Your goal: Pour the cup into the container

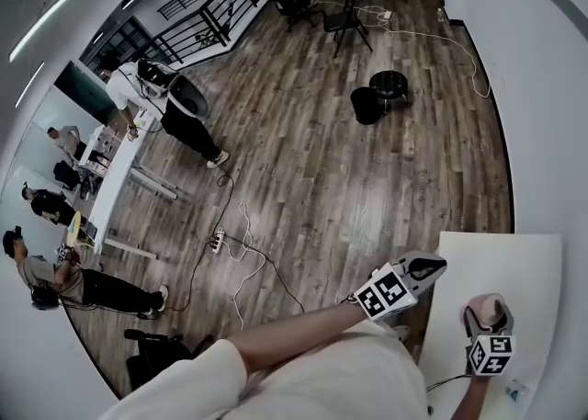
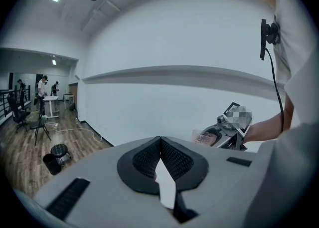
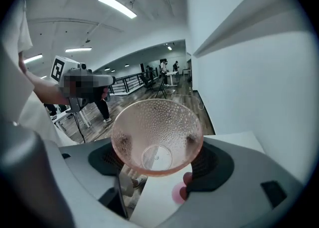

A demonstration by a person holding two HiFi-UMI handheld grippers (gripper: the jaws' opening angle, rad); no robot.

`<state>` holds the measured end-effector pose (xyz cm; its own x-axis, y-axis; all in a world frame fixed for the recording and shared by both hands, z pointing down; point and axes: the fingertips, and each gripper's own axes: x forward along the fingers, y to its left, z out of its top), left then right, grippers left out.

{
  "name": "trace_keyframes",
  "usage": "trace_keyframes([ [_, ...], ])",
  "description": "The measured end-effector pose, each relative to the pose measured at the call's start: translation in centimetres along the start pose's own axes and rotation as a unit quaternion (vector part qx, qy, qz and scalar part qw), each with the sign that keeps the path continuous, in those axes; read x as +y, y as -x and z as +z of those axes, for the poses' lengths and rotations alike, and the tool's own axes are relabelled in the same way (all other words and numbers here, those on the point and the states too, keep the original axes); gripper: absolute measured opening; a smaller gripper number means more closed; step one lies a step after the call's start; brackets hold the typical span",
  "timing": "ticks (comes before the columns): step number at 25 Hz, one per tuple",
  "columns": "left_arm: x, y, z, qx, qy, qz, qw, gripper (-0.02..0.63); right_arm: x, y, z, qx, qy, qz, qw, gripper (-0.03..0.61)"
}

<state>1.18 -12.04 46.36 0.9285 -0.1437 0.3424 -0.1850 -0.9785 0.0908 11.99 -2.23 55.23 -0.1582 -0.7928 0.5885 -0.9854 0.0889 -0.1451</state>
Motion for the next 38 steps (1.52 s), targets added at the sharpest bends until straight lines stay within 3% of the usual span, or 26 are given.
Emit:
trace_keyframes([
  [6, -0.4, 0.9, 0.8, -0.002, -0.008, 0.006, 0.9999, 0.011, 1.1, 0.8, 1.7, -0.043, 0.01, -0.016, 0.999, 0.367],
  [19, -0.9, 0.5, -0.4, -0.021, -0.013, 0.004, 0.9997, 0.011, -0.4, 0.8, -0.5, -0.068, 0.003, -0.044, 0.997, 0.367],
  [34, -7.6, -3.8, 2.4, -0.031, -0.018, -0.116, 0.9926, 0.011, -1.2, 7.9, -1.0, -0.074, -0.025, -0.138, 0.987, 0.367],
  [38, -8.6, -4.2, 2.7, -0.034, -0.019, -0.13, 0.9907, 0.011, -1.2, 8.8, -1.2, -0.08, -0.026, -0.151, 0.985, 0.367],
])
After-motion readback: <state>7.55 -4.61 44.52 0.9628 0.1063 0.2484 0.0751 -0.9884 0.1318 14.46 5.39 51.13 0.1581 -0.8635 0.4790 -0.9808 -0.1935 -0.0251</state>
